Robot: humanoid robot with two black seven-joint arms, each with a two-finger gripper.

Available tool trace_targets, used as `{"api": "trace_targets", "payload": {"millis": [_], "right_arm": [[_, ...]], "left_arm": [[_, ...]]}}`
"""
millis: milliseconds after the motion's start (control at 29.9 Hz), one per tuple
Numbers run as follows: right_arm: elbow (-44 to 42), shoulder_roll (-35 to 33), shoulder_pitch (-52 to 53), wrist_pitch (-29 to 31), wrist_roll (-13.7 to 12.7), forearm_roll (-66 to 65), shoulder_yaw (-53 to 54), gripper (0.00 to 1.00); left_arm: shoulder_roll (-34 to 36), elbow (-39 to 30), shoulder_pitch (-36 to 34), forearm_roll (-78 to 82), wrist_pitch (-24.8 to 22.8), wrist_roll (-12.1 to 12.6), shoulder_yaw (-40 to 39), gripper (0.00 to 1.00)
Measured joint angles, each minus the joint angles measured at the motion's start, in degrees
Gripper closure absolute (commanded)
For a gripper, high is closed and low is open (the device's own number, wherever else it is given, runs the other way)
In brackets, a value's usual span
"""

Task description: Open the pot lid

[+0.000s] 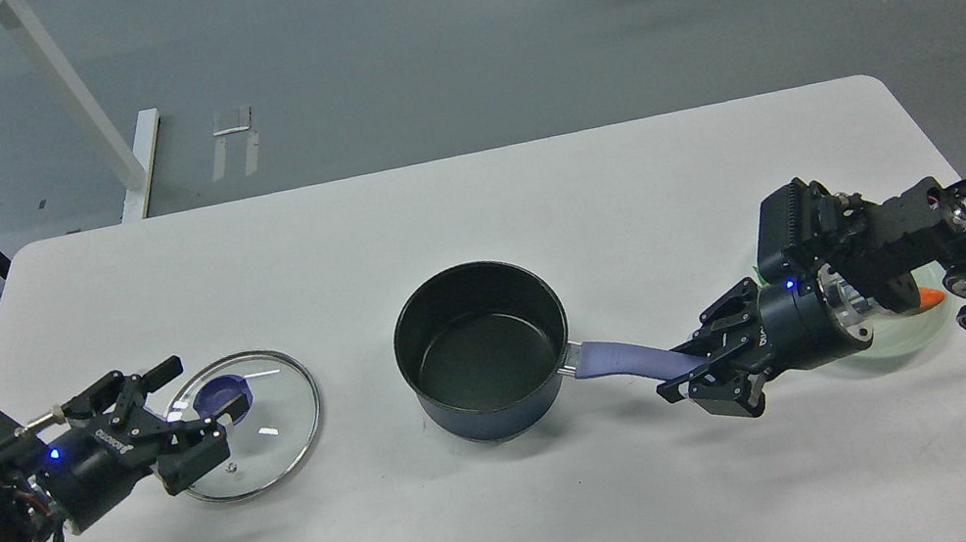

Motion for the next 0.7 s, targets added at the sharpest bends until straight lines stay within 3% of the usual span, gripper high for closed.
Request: {"api": "trace_targets", "payload": {"millis": [67, 167, 301, 401, 569, 702], "right_arm": [[0.01, -0.02, 0.04, 0.00, 0.00, 0.00, 0.00, 0.19], [0.07, -0.23, 0.16, 0.00, 0.00, 0.13, 0.00, 0.04], [0.94, -2.05, 1.19, 0.17, 0.00, 3.93, 0.05, 0.01], [2.44, -4.73, 3.29, 0.27, 0.00, 7.91, 0.28, 0.01], [5.53, -9.90, 6.09, 0.27, 0.00, 17.45, 2.85, 0.01], [5.53, -12.85, 5.35, 0.06, 0.00, 33.25, 8.28, 0.01]], "left_arm": [[1.19, -3.09, -2.72, -8.58, -3.84, 0.01, -0.02, 0.01], [1.80, -4.82, -6.48, -19.75, -10.20, 0.01, -0.02, 0.01], [1.86, -5.07, -9.71, -33.31, -17.36, 0.01, -0.06, 0.01], [1.88, -4.94, -10.29, -42.05, -20.14, 0.01, -0.13, 0.01], [1.51, -4.88, -10.40, -49.95, -21.33, 0.01, -1.29, 0.01], [0.19, -4.68, -10.45, -55.71, -21.25, 0.01, -4.14, 0.01]]}}
